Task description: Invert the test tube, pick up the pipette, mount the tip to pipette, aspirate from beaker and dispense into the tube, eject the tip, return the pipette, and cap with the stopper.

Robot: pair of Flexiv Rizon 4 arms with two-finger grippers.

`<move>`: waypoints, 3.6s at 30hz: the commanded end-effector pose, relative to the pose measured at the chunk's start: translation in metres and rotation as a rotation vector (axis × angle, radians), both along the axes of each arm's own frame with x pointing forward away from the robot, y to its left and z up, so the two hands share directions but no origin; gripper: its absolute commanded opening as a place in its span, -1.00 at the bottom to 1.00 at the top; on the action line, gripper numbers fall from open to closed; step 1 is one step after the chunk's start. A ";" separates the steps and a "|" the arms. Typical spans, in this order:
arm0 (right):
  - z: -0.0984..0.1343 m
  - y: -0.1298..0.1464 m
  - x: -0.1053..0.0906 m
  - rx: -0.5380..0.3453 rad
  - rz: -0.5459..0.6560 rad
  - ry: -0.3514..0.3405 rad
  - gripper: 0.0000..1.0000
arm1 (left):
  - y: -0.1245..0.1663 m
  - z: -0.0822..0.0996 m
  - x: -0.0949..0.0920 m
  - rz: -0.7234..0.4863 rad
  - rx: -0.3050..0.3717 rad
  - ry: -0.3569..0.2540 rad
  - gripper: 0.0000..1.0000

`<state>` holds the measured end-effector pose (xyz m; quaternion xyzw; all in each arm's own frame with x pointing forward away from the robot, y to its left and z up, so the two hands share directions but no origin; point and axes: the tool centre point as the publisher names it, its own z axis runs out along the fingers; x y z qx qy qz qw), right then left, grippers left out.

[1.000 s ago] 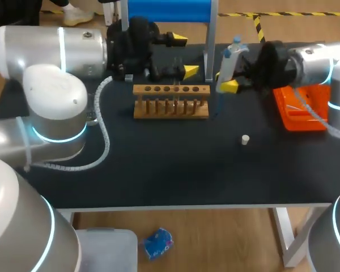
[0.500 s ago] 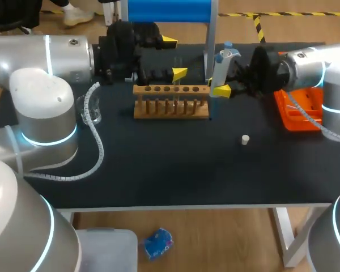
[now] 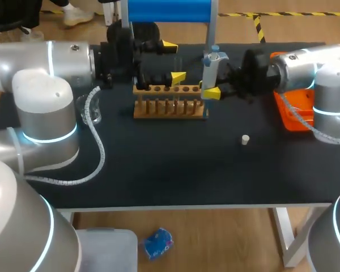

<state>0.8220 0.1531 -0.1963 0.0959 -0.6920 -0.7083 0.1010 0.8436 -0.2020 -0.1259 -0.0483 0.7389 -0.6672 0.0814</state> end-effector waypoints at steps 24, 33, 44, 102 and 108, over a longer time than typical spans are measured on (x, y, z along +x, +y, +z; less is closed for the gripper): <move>-0.005 0.060 0.024 0.013 0.015 -0.047 -1.00 | -0.002 -0.026 0.002 0.053 -0.058 0.024 1.00; -0.007 0.069 0.025 0.025 0.021 -0.041 -1.00 | -0.005 -0.026 0.003 0.059 -0.072 0.019 1.00; -0.008 0.076 0.025 0.027 0.016 -0.046 -1.00 | -0.007 -0.029 0.003 0.076 -0.076 0.020 0.73; -0.005 0.069 0.025 0.009 0.008 -0.026 1.00 | 0.000 -0.019 0.010 0.098 -0.078 0.013 -1.00; -0.003 0.050 0.024 -0.025 -0.029 -0.012 1.00 | 0.011 -0.005 0.022 0.127 -0.047 0.027 -1.00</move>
